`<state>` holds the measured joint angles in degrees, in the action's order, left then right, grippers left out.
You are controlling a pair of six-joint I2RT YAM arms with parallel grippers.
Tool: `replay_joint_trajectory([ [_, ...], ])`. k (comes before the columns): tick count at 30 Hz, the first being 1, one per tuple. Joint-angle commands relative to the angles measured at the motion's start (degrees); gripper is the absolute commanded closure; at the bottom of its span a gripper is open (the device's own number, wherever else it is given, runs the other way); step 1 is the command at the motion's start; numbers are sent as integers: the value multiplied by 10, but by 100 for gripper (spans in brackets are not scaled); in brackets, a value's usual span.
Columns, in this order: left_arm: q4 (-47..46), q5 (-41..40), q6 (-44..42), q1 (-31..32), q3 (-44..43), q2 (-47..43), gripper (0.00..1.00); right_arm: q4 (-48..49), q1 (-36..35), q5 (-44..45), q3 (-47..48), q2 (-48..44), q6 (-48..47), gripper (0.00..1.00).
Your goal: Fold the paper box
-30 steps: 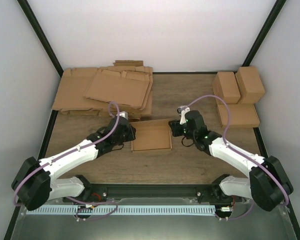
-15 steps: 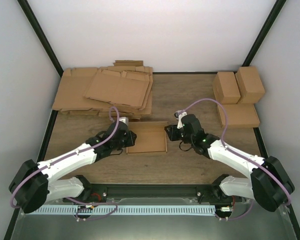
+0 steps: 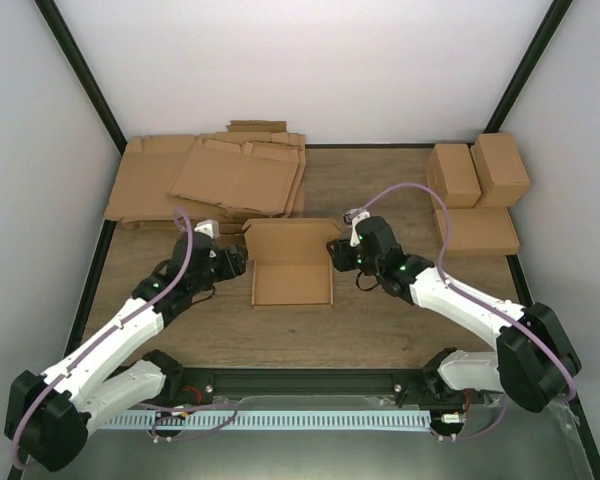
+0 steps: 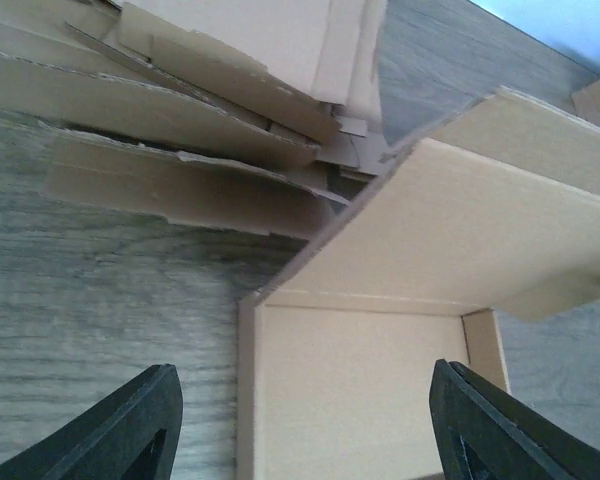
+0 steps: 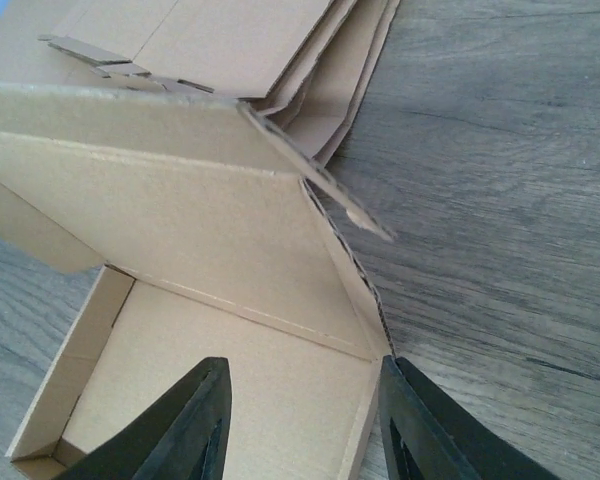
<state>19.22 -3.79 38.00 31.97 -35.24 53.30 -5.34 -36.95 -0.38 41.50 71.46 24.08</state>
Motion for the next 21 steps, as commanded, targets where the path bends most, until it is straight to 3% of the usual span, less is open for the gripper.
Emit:
replay_joint_trajectory([
  [1, -14, 81, -79, -39, -5, 16, 28, -2, -2, 21, 28, 9, -14, 54],
  [3, -24, 98, -100, -42, -20, 36, 26, -8, 0, 27, 31, 8, -18, 37],
  [4, -27, 99, -105, -42, -28, 43, 25, -9, 2, 26, 30, 5, -22, 35],
  [9, -39, 97, -129, -46, -58, 80, 26, -2, 40, -43, 24, -12, -43, 33],
  [15, -31, 73, -140, -47, -88, 135, 37, 18, 85, -115, 25, -2, -58, 27],
  [18, -36, 75, -143, -49, -94, 148, 43, 36, 91, -129, 26, 9, -64, 30],
  [21, -38, 79, -145, -49, -101, 156, 52, 46, 92, -146, 31, 21, -65, 41],
])
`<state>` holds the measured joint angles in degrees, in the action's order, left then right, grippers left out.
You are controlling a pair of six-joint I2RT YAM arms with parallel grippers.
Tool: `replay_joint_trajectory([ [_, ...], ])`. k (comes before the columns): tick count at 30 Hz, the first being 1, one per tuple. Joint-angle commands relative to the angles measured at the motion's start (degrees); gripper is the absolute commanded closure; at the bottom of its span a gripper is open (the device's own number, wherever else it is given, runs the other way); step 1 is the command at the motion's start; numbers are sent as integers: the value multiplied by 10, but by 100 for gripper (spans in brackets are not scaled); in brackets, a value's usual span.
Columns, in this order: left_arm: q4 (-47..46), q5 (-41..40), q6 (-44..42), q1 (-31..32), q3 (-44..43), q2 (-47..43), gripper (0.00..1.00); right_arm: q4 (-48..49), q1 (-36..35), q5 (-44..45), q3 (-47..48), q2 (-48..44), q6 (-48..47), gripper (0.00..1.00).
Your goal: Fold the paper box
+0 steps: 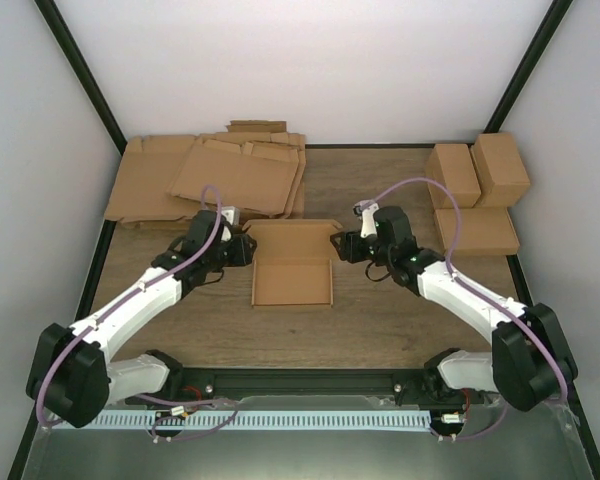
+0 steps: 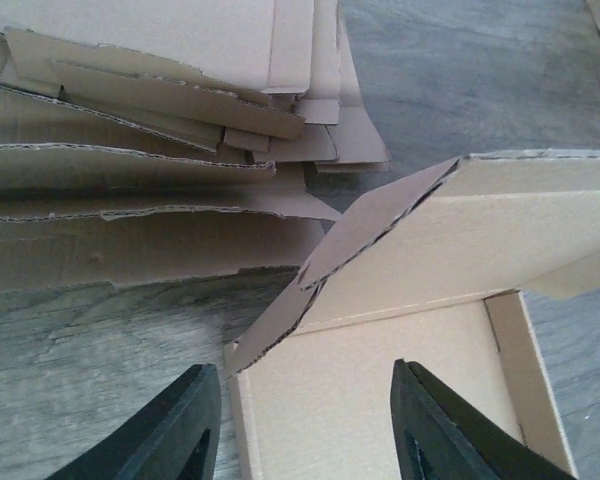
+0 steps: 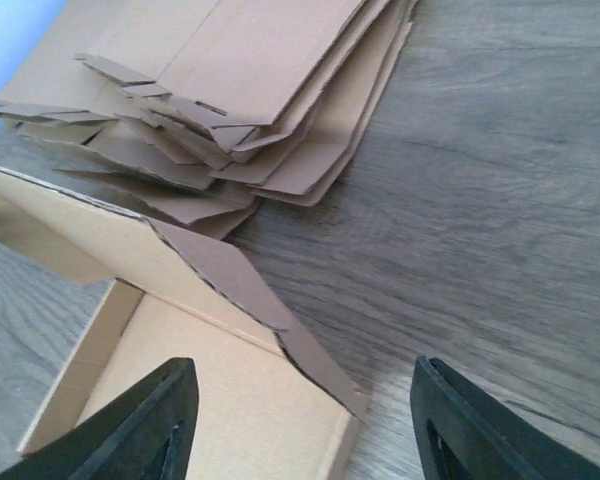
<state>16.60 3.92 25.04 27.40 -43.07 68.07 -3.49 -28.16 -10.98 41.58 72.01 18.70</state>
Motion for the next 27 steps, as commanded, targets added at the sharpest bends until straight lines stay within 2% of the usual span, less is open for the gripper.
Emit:
replay_joint_trajectory([
  [1, -11, 6, -15, -3, -26, 11, 56, 27, 4, -45, 33, 19, -10, 45],
  [3, -9, 13, -17, -2, -32, 14, 63, 28, 4, -55, 39, 27, -9, 50],
  [8, 2, 8, -22, -3, -38, 21, 67, 12, 4, -48, 54, 49, -19, 55],
  [14, 4, 2, -28, -2, -39, 33, 76, 15, 3, -53, 60, 55, -13, 67],
  [18, 5, 8, -28, -2, -46, 44, 86, 10, 0, -43, 65, 53, -5, 76],
  [22, -3, 23, -27, -2, -44, 46, 88, -2, -19, -12, 73, 56, 5, 93],
  [27, 4, 5, -32, -2, -44, 52, 88, -7, -44, 35, 79, 58, 10, 95],
])
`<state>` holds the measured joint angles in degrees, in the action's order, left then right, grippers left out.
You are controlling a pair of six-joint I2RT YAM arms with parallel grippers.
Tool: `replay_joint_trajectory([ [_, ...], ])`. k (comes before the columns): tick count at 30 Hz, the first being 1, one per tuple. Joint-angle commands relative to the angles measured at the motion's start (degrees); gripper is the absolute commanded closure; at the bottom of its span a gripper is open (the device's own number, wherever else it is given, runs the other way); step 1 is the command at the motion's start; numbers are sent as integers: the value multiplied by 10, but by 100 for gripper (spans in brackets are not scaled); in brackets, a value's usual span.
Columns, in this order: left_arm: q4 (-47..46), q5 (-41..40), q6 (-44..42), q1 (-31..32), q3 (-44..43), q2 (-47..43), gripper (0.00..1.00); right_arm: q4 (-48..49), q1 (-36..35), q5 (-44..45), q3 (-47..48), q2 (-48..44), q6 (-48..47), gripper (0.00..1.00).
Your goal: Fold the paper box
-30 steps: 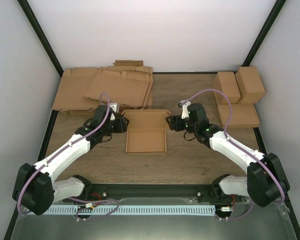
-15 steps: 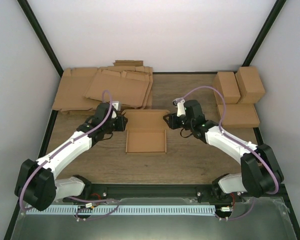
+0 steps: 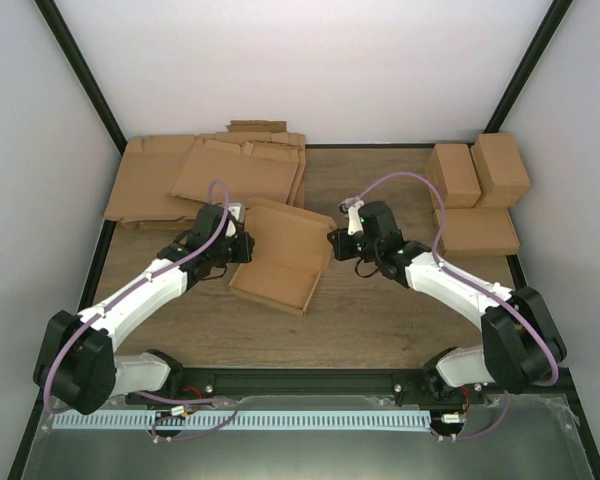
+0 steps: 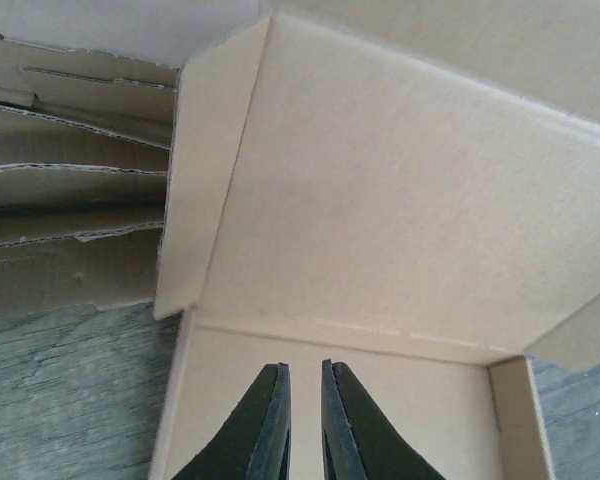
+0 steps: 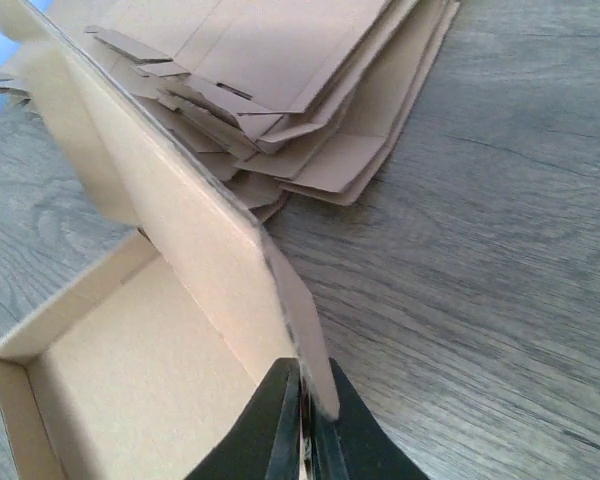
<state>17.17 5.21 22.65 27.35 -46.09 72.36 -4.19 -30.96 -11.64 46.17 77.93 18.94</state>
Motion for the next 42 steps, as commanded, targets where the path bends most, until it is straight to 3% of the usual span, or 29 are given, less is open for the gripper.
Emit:
replay_joint_trajectory([
  [1, 0, -14, -9, -1, -14, 8, 88, 0, -17, 45, 32, -2, 8, 95],
  [5, 12, -32, -10, -2, -19, 2, 83, 2, -16, 53, 30, -13, -6, 96],
  [9, 31, -56, -11, -6, -22, -9, 54, -1, -17, 25, 31, -17, -73, 95],
  [13, 4, -10, -22, -25, -7, -23, 14, -23, -16, 5, 42, -12, -143, 95],
  [16, -45, 5, -27, -30, 22, -45, 0, -28, -7, -11, 46, -10, -178, 95],
  [22, -138, 75, -30, -79, 78, -51, 1, -30, 16, -34, 55, -1, -182, 92],
  [34, -157, 101, -53, -100, 40, 17, 20, -28, 16, -27, 57, 9, -176, 93],
  [42, -142, 56, -56, -99, 6, 49, 47, -32, 16, -31, 65, 12, -171, 91],
])
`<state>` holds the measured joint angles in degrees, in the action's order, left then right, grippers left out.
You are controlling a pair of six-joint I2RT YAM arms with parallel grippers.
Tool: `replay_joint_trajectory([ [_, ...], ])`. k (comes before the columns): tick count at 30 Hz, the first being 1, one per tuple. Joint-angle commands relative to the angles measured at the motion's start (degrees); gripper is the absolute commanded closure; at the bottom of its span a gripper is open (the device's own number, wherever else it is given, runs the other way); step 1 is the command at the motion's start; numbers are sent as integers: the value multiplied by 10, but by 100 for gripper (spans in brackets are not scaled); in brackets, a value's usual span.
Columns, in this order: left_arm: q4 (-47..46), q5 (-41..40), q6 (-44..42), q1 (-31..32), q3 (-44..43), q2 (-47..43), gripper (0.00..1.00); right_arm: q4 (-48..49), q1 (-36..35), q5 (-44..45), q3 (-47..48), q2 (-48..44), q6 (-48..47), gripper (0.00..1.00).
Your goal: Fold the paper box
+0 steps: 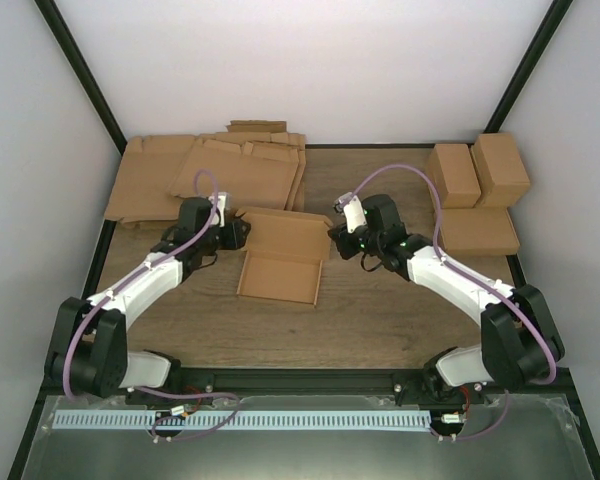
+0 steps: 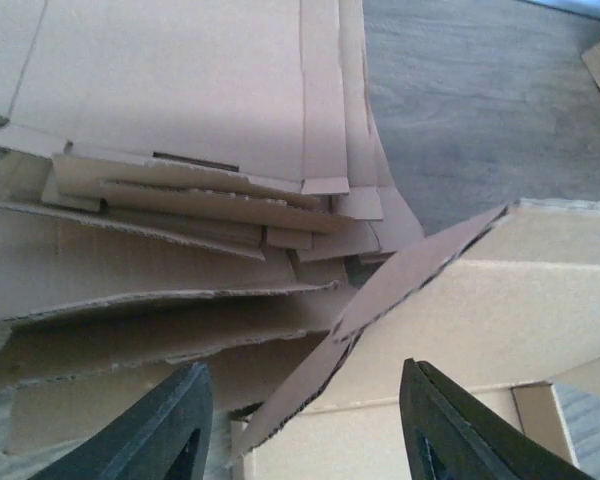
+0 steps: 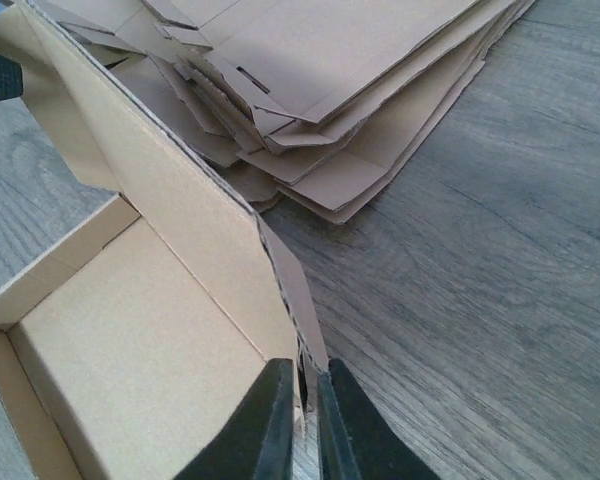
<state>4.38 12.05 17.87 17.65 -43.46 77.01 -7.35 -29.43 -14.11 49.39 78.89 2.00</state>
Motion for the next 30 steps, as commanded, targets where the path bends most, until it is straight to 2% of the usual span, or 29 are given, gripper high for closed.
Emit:
replay_joint_trajectory([
  [1, -16, -12, -10, -2, -21, 4, 49, 0, 1, -8, 34, 3, 0, 86],
  [3, -19, -11, -15, -2, -21, 7, 50, 0, 1, -11, 36, 5, 7, 76],
  [6, -19, -10, -19, -2, -25, 14, 51, 2, 1, -1, 38, 9, 25, 65],
  [9, -14, -15, -22, -1, -30, 23, 53, 6, 1, 12, 39, 14, 44, 64],
  [11, -12, -18, -24, -1, -32, 27, 55, 10, 1, 7, 40, 19, 51, 65],
  [22, -5, -17, -34, 14, -39, 30, 80, 6, 1, -17, 47, 41, 80, 82],
  [26, 5, -39, -36, 31, -40, 29, 96, -4, 0, -19, 57, 53, 89, 97],
  [30, 8, -68, -21, 60, -33, 9, 96, -8, -1, -3, 63, 49, 113, 99],
])
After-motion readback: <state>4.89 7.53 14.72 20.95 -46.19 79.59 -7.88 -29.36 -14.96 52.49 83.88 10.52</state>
